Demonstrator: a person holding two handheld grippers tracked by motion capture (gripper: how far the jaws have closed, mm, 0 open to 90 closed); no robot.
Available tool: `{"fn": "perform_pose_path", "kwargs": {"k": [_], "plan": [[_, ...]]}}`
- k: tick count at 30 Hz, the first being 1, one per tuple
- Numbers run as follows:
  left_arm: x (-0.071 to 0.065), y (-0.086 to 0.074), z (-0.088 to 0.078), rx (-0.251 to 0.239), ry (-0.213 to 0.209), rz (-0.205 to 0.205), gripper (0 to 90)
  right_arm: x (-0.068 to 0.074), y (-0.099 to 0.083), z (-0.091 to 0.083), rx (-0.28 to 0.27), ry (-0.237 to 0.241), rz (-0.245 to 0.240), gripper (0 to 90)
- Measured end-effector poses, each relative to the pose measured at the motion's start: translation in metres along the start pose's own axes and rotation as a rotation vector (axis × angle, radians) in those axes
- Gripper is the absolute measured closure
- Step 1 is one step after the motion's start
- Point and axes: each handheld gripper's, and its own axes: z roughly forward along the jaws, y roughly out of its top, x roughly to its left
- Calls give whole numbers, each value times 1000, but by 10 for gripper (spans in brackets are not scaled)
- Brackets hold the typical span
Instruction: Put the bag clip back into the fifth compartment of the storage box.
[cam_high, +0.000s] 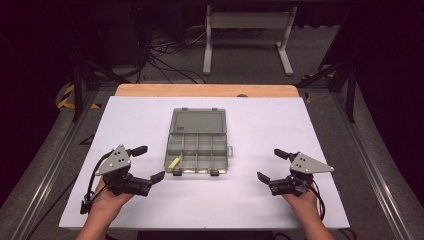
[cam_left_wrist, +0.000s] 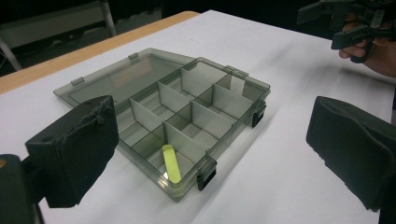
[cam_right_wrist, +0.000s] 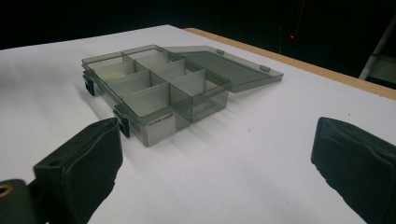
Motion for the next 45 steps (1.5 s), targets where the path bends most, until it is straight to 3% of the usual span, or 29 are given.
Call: {"fn": "perform_pose_path", "kwargs": {"k": [5,6,8,10,14,18,20,27,40,43,45], "plan": [[2,-9,-7,-56,0,-13,31,1,0,-1,-3,1,-2,28],[2,-13,-10,-91,15,2,31,1,0,-1,-2,-1,-4,28],[3,-17,-14,-114,21,5,31,1,0,-2,-5,0,-3,28],[4,-19,-16,-112,22,4,31,1,0,-2,-6,0,-3,28],[9,-27,-22,-153,19,-20,29,3,0,-3,-12,3,-6,27],[13,-36,-25,-200,20,-4,29,3,0,-4,-16,4,-9,25],[15,-41,-24,-192,21,7,29,4,0,-5,-21,2,-10,24],[24,-59,-22,-184,17,-18,24,6,0,-8,-36,6,-21,16],[23,-83,-14,-138,39,22,11,7,-3,-6,-42,16,-37,3],[24,-85,-12,-135,39,-10,11,8,-4,-5,-37,16,-43,2],[25,-85,-12,-138,49,4,11,8,-4,-4,-31,18,-47,2]]}}
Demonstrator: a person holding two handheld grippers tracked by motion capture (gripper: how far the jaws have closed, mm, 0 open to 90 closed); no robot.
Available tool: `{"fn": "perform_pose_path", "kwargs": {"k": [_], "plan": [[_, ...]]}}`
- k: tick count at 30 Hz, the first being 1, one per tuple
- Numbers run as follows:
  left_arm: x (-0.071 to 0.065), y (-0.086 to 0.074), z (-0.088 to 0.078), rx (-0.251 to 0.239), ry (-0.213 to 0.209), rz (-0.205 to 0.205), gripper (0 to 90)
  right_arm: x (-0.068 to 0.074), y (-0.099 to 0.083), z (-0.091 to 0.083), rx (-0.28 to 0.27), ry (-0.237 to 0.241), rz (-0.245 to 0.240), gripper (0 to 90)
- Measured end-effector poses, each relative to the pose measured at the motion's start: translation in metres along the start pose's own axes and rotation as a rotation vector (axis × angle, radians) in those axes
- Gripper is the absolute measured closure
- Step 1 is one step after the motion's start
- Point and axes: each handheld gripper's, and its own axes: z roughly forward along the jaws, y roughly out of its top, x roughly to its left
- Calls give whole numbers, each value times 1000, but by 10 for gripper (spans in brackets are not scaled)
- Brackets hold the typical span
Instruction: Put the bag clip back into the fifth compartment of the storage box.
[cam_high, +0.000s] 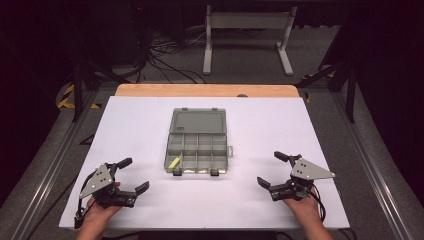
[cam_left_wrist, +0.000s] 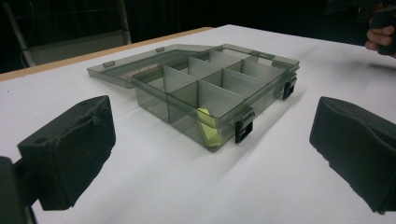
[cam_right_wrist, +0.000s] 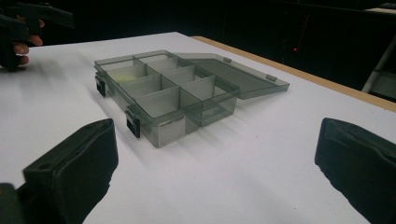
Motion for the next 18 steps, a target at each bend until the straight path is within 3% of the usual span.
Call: {"fn": "perform_pose_path", "kwargs": {"k": [2,9,14,18], "plan": [[0,0,-1,-13,10,5,10,0,-1,1,4,-2,1,2],[2,-1,-3,-65,9,-55,5,-2,-2,2,11,-11,12,2],[2,-2,-5,-84,20,-66,4,-3,-2,4,17,-12,15,2],[1,-2,-6,-76,24,-51,4,-4,-3,6,11,-7,18,2]]}}
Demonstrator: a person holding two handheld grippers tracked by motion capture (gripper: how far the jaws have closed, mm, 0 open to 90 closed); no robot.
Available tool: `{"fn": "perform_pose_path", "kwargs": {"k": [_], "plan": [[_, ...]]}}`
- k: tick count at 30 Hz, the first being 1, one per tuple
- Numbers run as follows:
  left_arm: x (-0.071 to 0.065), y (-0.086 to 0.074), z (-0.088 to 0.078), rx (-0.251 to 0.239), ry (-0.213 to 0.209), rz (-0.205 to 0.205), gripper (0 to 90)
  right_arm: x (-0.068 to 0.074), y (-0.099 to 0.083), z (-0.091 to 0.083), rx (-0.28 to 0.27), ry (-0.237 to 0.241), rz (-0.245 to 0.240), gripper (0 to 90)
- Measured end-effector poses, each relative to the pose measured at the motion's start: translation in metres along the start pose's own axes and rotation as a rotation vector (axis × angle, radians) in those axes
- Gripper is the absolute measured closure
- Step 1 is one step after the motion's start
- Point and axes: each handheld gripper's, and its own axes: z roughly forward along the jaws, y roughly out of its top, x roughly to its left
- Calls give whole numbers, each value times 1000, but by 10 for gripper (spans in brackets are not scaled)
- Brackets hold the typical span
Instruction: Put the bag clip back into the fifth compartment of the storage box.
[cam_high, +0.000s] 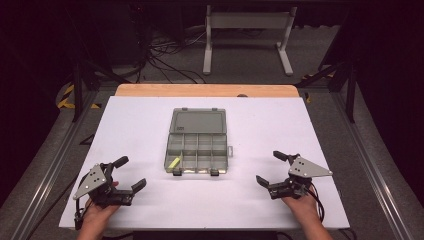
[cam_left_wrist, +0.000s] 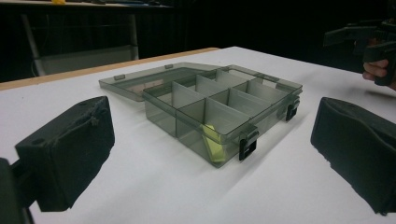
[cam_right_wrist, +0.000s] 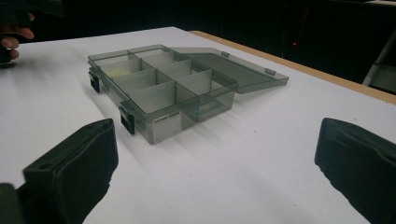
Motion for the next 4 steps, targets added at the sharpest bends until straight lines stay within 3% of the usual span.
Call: {"fn": "perform_pose_path", "kwargs": {"k": [4], "plan": [[-1,0,0,0,-2,11,5,-1,0,1,-2,1,5,2]]}}
